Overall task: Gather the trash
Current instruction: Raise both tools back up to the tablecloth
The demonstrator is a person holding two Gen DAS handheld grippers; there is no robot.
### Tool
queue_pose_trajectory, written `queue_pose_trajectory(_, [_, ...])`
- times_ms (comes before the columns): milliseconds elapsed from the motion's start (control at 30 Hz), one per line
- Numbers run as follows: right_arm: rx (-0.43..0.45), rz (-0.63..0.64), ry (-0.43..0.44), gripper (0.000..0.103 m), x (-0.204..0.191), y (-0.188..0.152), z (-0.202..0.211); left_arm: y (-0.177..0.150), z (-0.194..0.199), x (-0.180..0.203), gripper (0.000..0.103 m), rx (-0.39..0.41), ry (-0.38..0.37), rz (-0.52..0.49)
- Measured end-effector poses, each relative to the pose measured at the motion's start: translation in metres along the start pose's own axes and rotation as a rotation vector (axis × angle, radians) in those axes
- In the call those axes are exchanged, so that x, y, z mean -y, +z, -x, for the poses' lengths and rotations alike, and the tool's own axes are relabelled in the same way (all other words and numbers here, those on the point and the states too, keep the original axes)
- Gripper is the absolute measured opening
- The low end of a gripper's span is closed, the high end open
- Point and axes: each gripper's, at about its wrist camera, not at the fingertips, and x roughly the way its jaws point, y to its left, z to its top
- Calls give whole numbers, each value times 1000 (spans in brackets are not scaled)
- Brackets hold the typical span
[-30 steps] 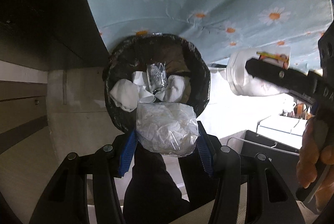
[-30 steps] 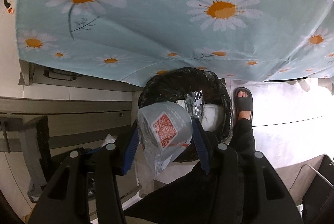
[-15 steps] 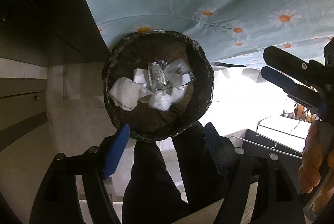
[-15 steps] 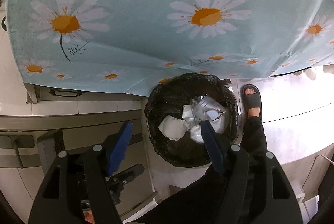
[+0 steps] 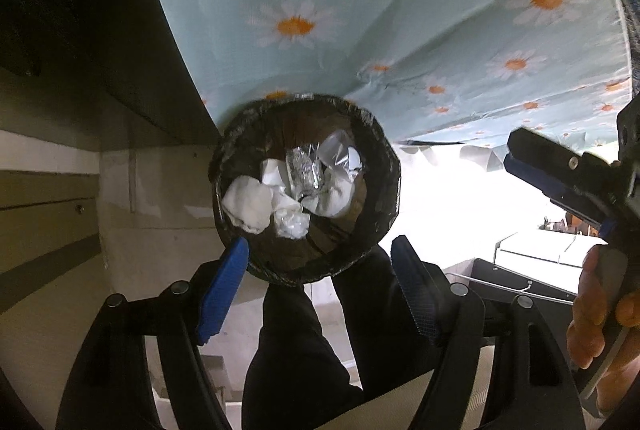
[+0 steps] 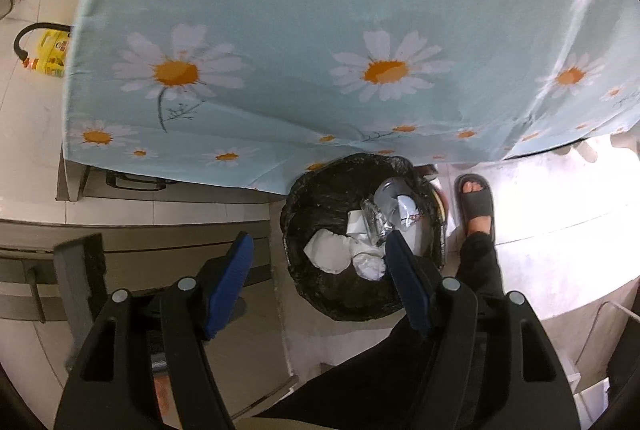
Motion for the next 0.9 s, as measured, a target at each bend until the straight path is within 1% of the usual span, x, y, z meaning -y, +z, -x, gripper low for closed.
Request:
queue_pose_trajectory(233, [65, 68, -14, 69, -19, -2, 30, 6, 42, 5, 72, 65, -3, -32])
queue_pose_trajectory(333, [98, 97, -2, 69, -30, -4, 48, 9, 61, 10, 72, 91, 1, -58])
queue_pose_trajectory(367, [119, 117, -3, 69, -37, -6, 58, 9, 66, 11, 72, 101, 1, -65])
queue_pose_trajectory(433, [154, 153, -12, 69, -47, -8, 70, 10, 84, 14, 72, 144, 17, -72])
queue_pose_trajectory(567, [219, 208, -17, 69, -62, -9, 99, 15, 110, 19, 72, 188, 1, -89])
queue_pose_trajectory(733, [303, 246, -18, 69, -72, 4, 129, 26, 147, 32, 72, 257, -3, -136])
queue_pose_trajectory(800, [338, 265, -22, 69, -78, 15, 141, 34, 164, 38, 72, 294, -10, -144])
queue_pose_trajectory(900, [379, 286, -30, 69, -81, 35, 155, 48, 180, 47, 72, 338, -5, -159])
